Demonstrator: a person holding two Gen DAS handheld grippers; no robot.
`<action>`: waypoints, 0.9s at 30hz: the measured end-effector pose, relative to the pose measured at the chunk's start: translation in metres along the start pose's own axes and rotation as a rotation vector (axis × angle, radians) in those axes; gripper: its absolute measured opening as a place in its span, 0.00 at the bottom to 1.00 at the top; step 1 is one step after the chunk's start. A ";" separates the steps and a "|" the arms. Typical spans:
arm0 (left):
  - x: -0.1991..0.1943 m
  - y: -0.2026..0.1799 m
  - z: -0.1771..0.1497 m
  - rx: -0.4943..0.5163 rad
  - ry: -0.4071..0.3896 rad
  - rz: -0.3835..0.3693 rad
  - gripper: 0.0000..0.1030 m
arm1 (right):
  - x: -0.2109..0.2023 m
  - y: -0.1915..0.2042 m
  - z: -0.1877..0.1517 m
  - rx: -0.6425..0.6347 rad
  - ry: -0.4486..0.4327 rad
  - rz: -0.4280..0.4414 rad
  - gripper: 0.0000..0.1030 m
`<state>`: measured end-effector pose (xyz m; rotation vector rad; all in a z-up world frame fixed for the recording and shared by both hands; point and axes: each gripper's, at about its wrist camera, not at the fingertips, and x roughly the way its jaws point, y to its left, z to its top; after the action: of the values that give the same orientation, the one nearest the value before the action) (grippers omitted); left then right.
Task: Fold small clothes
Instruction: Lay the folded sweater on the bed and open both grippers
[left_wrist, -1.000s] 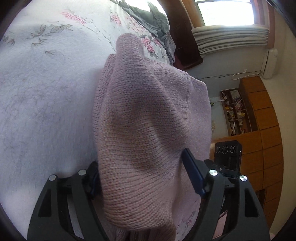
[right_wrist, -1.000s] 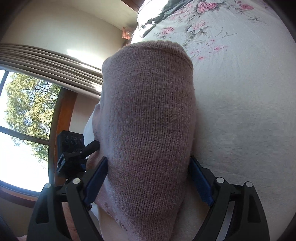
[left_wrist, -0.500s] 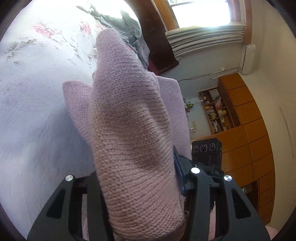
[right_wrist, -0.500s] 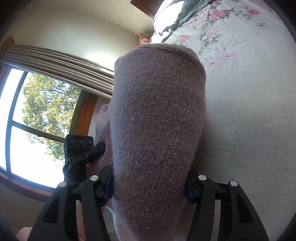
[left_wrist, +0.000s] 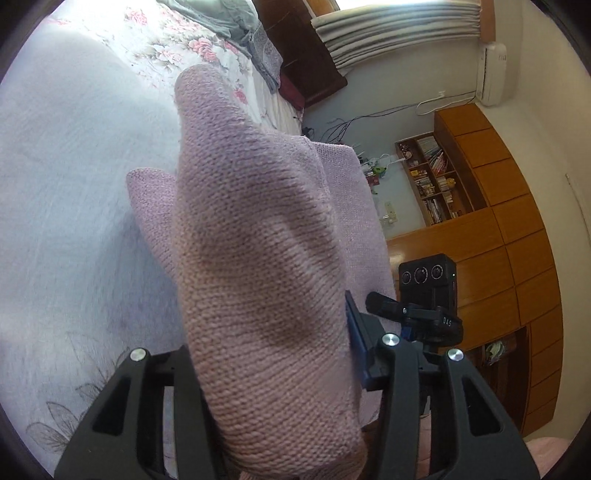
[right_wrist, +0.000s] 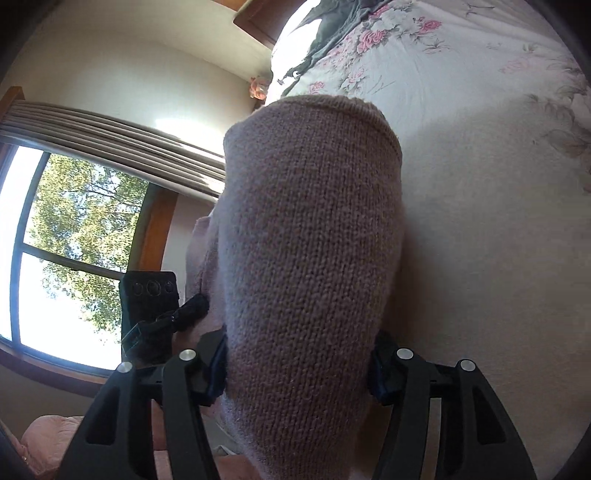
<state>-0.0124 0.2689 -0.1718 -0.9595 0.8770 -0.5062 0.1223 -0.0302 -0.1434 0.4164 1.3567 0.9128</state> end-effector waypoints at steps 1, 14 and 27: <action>0.008 0.008 -0.007 0.005 -0.005 0.037 0.44 | 0.006 -0.013 -0.002 0.007 0.004 -0.004 0.59; -0.008 -0.018 -0.019 0.045 -0.075 0.238 0.51 | 0.001 -0.013 -0.017 -0.070 -0.038 -0.044 0.79; -0.052 -0.039 -0.075 0.184 -0.145 0.471 0.52 | -0.018 -0.015 -0.091 -0.078 0.003 -0.106 0.52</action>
<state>-0.1034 0.2500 -0.1372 -0.5858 0.8736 -0.1085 0.0419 -0.0749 -0.1620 0.2812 1.3283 0.8759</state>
